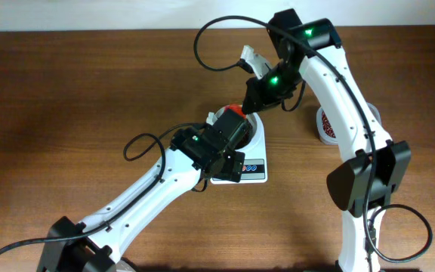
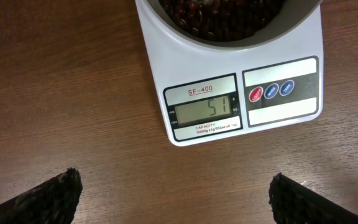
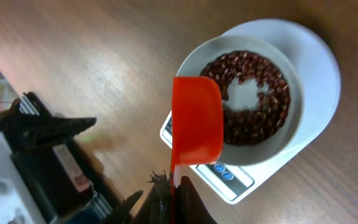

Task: Scoop item into bowl and weigh 50g on scale
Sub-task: 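Tip the scoop over the bowl to pour beans with the right gripper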

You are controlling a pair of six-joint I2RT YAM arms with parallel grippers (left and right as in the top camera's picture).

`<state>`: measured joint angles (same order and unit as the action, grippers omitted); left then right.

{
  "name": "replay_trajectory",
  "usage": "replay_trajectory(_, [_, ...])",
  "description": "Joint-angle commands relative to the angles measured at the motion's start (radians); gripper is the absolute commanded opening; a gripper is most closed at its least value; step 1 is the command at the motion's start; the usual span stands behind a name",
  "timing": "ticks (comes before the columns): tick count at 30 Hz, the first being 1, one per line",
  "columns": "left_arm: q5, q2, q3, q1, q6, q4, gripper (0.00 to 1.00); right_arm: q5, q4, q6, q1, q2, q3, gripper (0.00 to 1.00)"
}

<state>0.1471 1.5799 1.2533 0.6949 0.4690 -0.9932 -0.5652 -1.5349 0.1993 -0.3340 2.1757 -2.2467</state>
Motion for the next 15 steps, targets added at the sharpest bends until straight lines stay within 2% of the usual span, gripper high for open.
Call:
replay_trajectory(1, [0.011, -0.004, -0.006, 0.003, 0.005, 0.001, 0.99, 0.006, 0.032, 0.013, -0.006, -0.010, 0.051, 0.04])
replay_trajectory(6, [0.011, -0.004, -0.006, 0.003, 0.005, 0.001, 0.99, 0.044, 0.121, 0.013, -0.006, -0.009, 0.136, 0.04])
replay_trajectory(15, [0.011, -0.004, -0.006, 0.003, 0.005, 0.002, 0.99, 0.159, 0.191, 0.013, -0.007, -0.010, 0.175, 0.04])
